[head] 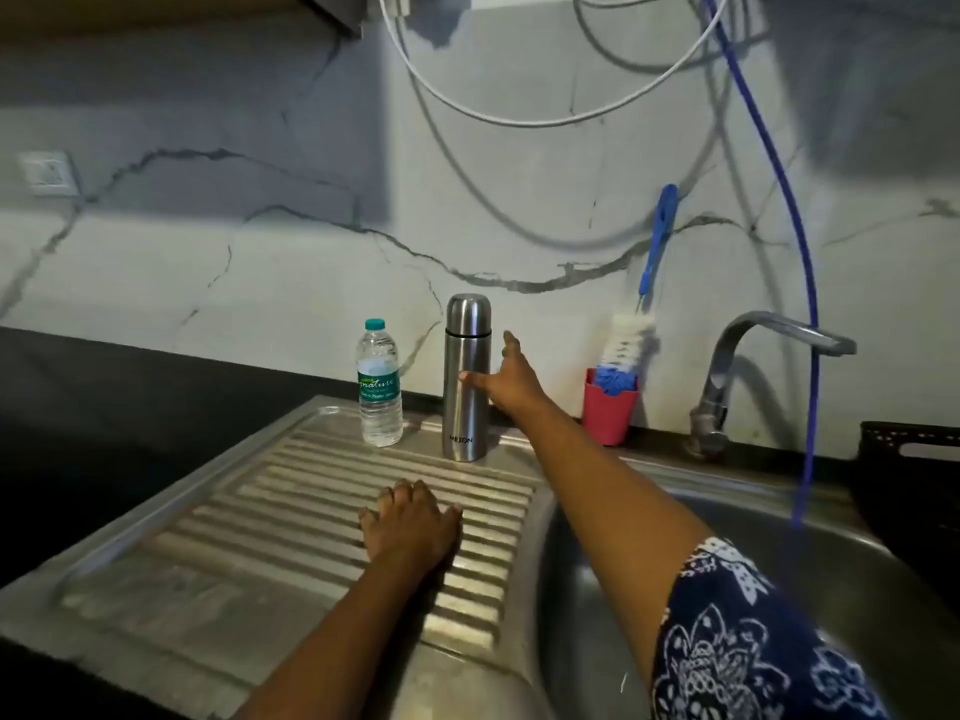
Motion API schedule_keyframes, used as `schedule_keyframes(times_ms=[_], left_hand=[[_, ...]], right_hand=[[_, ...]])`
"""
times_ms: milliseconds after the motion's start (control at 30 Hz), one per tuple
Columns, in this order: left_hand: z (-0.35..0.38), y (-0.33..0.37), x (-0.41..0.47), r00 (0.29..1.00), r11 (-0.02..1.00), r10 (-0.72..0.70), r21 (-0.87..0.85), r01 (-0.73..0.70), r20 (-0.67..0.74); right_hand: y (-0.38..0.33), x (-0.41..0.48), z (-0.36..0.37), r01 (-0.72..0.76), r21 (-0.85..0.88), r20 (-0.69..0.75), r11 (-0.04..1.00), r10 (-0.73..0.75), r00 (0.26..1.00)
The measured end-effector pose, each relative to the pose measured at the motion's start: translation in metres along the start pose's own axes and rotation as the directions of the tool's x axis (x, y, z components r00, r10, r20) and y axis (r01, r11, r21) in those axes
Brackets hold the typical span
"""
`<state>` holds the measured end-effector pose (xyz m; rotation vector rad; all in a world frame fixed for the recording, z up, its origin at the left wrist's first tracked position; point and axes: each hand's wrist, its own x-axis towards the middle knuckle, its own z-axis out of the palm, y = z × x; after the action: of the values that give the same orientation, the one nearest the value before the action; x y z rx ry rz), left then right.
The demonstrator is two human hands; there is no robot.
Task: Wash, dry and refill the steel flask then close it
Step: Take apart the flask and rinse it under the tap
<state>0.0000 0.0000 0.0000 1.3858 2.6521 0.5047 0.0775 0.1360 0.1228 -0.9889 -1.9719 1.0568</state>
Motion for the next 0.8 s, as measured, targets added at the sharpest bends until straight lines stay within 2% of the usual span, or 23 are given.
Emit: schedule_keyframes(times_ms=[133,300,400,533,700,800], left_hand=[[0.003,-0.004,0.005,1.0,0.999,0.009,0.04,-0.009,0.008],[0.007,-0.005,0.011,1.0,0.996,0.013,0.086,-0.013,0.0],[0.007,-0.007,0.016,0.999,0.992,0.039,0.124,-0.037,-0.015],[0.002,-0.007,0.019,0.999,0.988,0.034,0.151,-0.032,-0.011],[-0.006,-0.004,0.015,1.0,0.996,0.007,0.086,-0.007,0.0],[-0.018,0.008,0.009,0.984,0.993,0.073,-0.078,-0.086,-0.163]], right_hand=[[-0.003,0.017,0.01,-0.029,0.139,0.013,0.99,0.027,1.0],[-0.006,0.041,0.028,-0.002,0.131,-0.084,0.991,0.013,0.996],[-0.01,0.053,0.033,-0.007,0.186,-0.129,0.983,0.032,0.991],[-0.01,0.055,0.034,0.034,0.075,-0.233,0.997,-0.015,0.972],[-0.009,0.024,0.027,0.113,-0.012,-0.299,0.994,-0.111,0.948],[-0.017,-0.011,0.011,0.149,0.067,-0.305,0.986,-0.122,0.945]])
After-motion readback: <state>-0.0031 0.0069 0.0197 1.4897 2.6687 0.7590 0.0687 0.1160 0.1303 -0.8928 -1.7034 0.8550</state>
